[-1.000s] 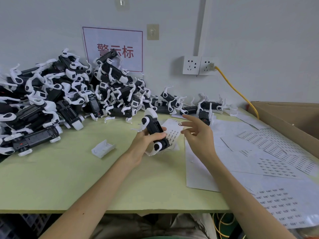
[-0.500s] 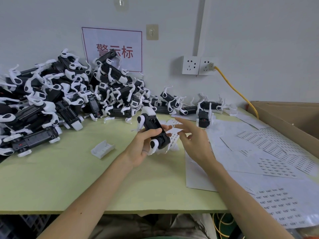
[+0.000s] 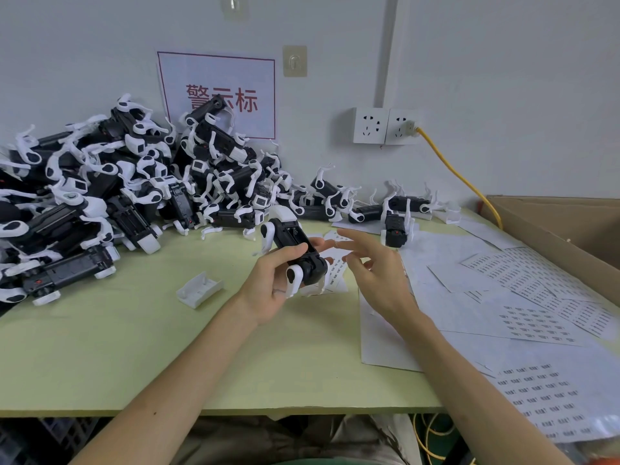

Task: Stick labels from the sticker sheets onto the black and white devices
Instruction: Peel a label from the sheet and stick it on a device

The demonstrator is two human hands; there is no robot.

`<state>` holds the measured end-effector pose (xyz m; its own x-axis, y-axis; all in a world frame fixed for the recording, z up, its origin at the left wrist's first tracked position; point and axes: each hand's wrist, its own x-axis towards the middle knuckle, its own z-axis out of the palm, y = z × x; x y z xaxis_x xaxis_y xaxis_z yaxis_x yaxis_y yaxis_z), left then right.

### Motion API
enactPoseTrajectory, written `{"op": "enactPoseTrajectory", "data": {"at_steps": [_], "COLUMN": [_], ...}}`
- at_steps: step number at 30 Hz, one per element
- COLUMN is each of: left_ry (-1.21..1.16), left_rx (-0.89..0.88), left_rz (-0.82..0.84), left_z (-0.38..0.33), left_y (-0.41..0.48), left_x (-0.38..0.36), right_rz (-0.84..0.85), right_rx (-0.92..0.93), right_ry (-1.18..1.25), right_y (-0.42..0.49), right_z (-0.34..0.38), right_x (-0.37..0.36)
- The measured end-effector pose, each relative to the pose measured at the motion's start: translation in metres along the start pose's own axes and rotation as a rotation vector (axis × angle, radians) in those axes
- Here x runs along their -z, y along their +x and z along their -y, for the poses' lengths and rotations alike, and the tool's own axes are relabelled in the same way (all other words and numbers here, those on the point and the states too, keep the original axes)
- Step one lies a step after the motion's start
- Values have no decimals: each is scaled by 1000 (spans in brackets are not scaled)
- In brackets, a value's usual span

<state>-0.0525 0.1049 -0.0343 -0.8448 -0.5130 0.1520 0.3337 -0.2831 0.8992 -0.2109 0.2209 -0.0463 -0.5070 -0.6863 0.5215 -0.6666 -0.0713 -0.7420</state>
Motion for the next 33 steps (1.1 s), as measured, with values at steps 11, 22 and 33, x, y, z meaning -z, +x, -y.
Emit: {"op": "enactPoseTrajectory", "data": {"at_steps": [11, 22, 33], "left_ry": [-11, -46, 7], "left_rx": [-13, 36, -25], "left_rz": [40, 27, 21], "left_z": [0, 2, 0], "left_y": [0, 1, -1], "left_x": [1, 1, 0], "right_rz": [21, 17, -9], "right_rx": [19, 35, 19], "right_ry": [-56, -86, -47], "right_y": [0, 2, 1], "right_z": [-5, -5, 0], "right_x": [-4, -4, -2]}}
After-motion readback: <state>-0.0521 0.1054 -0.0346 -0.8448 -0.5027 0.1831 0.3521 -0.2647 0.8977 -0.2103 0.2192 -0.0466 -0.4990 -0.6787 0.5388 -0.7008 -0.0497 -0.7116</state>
